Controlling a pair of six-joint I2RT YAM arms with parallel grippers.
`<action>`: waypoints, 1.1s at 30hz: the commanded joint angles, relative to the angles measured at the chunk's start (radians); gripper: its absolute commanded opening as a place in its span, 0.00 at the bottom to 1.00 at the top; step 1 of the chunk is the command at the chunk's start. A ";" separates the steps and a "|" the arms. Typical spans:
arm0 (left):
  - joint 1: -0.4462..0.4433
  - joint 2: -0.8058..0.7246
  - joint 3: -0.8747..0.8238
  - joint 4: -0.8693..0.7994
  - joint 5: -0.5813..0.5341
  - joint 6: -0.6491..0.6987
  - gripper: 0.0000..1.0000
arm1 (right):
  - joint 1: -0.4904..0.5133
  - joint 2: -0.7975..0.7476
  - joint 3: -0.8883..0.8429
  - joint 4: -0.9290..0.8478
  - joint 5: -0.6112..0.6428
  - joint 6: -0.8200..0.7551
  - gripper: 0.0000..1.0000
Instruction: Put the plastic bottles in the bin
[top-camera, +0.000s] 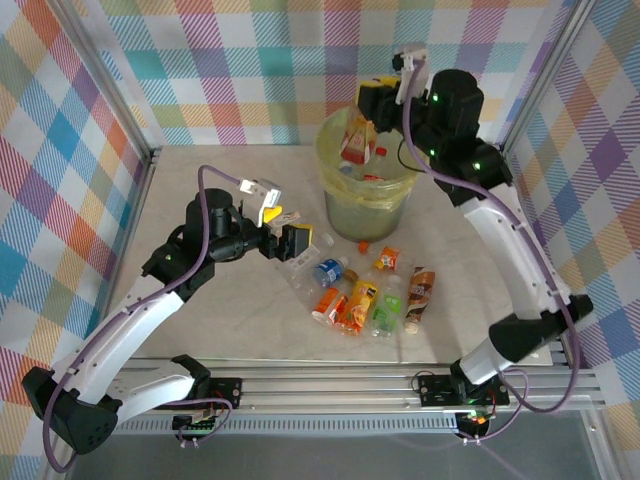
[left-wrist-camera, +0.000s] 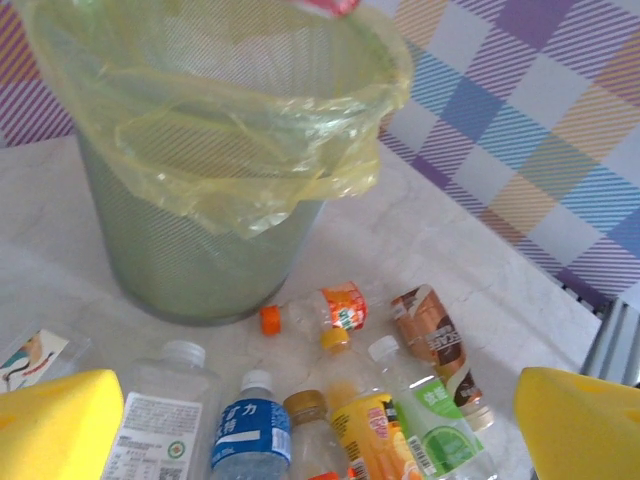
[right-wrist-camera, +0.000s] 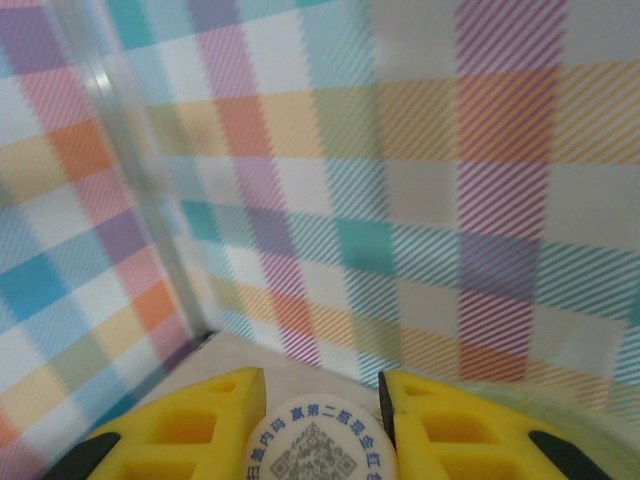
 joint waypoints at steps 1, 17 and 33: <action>-0.010 -0.001 -0.012 -0.022 -0.075 -0.024 1.00 | -0.036 0.119 0.106 -0.025 0.090 -0.022 0.00; -0.010 0.022 -0.001 -0.085 -0.371 -0.116 1.00 | -0.088 0.392 0.203 -0.200 0.018 0.170 0.00; -0.010 0.072 0.007 -0.107 -0.489 -0.202 1.00 | -0.102 0.408 0.059 -0.186 -0.011 0.250 0.43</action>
